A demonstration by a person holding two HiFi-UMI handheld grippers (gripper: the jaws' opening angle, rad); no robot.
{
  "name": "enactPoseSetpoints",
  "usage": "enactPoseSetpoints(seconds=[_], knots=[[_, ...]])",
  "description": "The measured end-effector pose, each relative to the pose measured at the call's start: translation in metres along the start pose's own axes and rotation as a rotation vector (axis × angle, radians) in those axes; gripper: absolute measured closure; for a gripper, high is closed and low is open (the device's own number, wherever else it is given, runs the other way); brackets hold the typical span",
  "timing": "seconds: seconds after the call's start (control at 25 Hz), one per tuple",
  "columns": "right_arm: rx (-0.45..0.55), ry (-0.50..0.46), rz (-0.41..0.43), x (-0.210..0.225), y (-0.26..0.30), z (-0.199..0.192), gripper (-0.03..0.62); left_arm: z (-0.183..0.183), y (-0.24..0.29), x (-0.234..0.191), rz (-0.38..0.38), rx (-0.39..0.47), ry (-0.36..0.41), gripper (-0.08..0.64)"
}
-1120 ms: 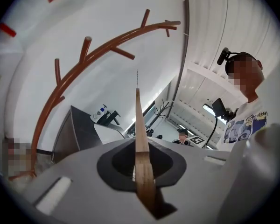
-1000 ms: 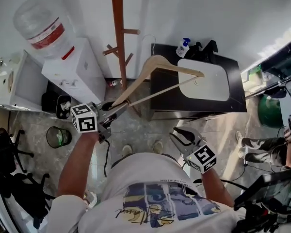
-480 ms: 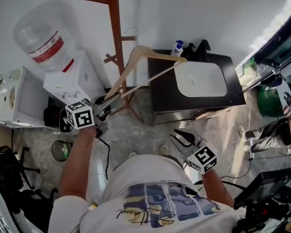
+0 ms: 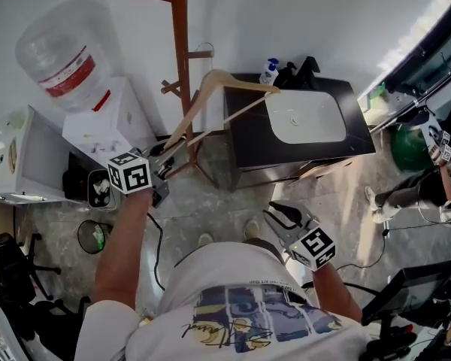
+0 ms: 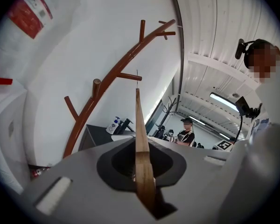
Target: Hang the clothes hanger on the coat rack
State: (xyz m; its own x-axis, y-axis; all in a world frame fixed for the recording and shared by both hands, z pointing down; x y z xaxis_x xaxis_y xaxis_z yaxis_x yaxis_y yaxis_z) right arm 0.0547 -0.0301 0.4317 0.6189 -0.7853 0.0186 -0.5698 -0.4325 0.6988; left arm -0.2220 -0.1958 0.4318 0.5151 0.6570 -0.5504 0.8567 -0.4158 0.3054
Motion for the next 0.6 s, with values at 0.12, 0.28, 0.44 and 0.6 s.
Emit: enactPoseSetpoints(seconds=[0.12, 0.28, 0.44, 0.6], knots=[[-0.012, 0.018, -0.006, -0.006, -0.001, -0.006, 0.495, -0.008, -0.002, -0.01, 0.025, 0.0, -0.007, 0.532], [-0.031, 0.03, -0.012, -0.013, -0.002, -0.01, 0.495, -0.018, -0.004, -0.022, 0.066, -0.003, -0.01, 0.532], [-0.039, 0.038, -0.018, -0.018, -0.003, -0.013, 0.495, -0.022, -0.007, -0.031, 0.118, 0.014, 0.007, 0.532], [-0.054, 0.055, -0.02, -0.024, -0.003, -0.022, 0.495, -0.025, -0.007, -0.042, 0.176, 0.021, 0.031, 0.531]])
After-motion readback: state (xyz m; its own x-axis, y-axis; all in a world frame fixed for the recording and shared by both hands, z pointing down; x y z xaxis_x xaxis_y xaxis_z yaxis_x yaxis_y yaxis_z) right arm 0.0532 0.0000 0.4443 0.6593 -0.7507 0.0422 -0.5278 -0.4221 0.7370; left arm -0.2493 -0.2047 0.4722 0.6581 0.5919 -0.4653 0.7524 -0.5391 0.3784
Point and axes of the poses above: the fingertips, and each gripper's own axes: y forward along the fingers, x to its right, z out of its top, the point moved 5 cm from there along -y, backward along the fingers, and after that the axes turned 15 degrees about -x, right-handed, at the moved point
